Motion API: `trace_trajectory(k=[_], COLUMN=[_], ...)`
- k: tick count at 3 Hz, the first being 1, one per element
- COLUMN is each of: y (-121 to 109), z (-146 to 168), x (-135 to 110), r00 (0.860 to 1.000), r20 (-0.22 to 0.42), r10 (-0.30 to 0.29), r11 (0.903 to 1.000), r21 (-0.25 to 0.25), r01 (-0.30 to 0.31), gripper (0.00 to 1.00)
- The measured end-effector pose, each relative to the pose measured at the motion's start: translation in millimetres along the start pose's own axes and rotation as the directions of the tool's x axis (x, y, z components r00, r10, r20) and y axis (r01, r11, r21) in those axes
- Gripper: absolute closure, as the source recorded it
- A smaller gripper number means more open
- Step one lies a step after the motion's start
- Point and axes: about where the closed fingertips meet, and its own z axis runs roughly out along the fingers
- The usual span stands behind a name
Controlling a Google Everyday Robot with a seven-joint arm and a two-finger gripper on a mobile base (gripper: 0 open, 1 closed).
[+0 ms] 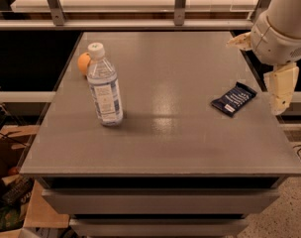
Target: Move rxbar blueberry near blue plastic bottle
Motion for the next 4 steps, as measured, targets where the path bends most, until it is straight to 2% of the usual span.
trace_trajectory(k=[1,2,3,4], y=[4.0,6.8,8.7,7.5], z=[27.2,56.0,87.5,113.3], x=[13.2,21.5,27.3,29.5], r00=[0.997,0.990,0.981,0.975], r20=[-0.002,-0.002,0.006,0.030], r10=[-0.075,-0.144,-0.196,-0.218], r11=[0.9922,0.9757,0.9600,0.9514], r21=[-0.100,-0.168,-0.203,-0.216], r01=[0.074,0.141,0.193,0.220], gripper=[0.00,0.00,0.00,0.00])
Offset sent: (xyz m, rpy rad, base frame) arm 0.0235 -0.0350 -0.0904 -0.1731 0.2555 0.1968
